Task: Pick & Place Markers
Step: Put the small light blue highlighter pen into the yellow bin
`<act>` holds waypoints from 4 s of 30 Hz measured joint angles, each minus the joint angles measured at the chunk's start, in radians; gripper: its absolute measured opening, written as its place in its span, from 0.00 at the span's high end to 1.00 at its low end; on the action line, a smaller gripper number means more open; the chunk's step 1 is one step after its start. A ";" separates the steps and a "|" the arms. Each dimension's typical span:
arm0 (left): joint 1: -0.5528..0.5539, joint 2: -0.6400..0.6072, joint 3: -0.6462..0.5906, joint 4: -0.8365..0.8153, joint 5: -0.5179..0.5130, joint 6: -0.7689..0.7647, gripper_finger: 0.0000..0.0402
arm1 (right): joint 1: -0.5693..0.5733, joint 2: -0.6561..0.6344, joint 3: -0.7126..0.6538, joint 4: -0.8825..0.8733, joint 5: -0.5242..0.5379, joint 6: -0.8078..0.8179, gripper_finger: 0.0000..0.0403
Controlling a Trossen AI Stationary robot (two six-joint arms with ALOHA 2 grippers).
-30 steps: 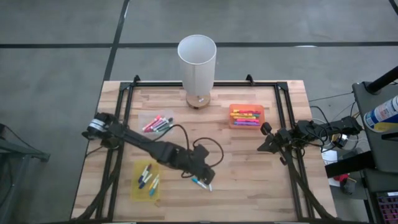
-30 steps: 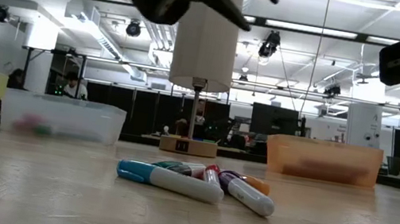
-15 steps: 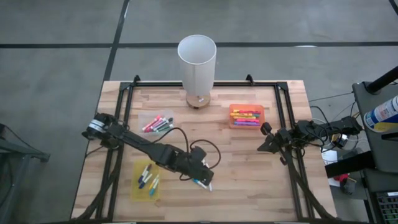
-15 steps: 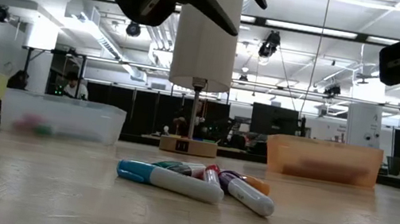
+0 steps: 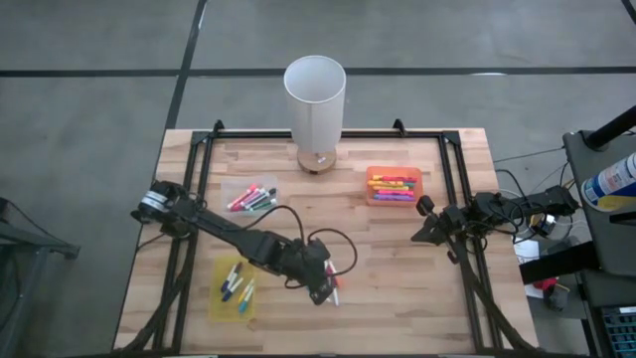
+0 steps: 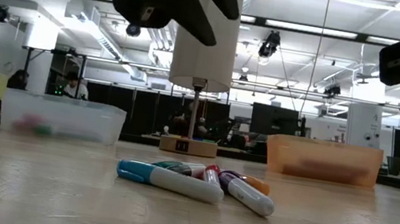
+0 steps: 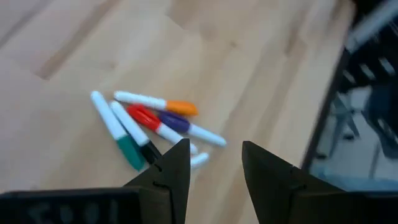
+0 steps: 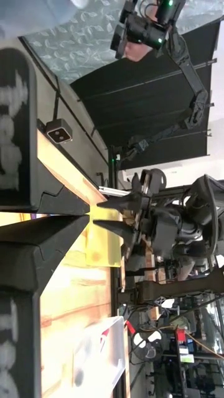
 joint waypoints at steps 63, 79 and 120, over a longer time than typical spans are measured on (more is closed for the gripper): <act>-0.073 0.027 -0.069 -0.154 0.108 0.299 0.94 | 0.000 0.000 0.000 0.000 0.000 0.000 0.98; -0.341 -0.312 -0.070 -0.595 -0.096 -0.281 0.94 | 0.000 0.000 0.000 0.000 0.000 0.000 0.98; -0.435 -0.304 -0.392 -0.346 -0.004 -0.529 0.93 | 0.000 0.000 0.000 0.000 0.000 0.000 0.98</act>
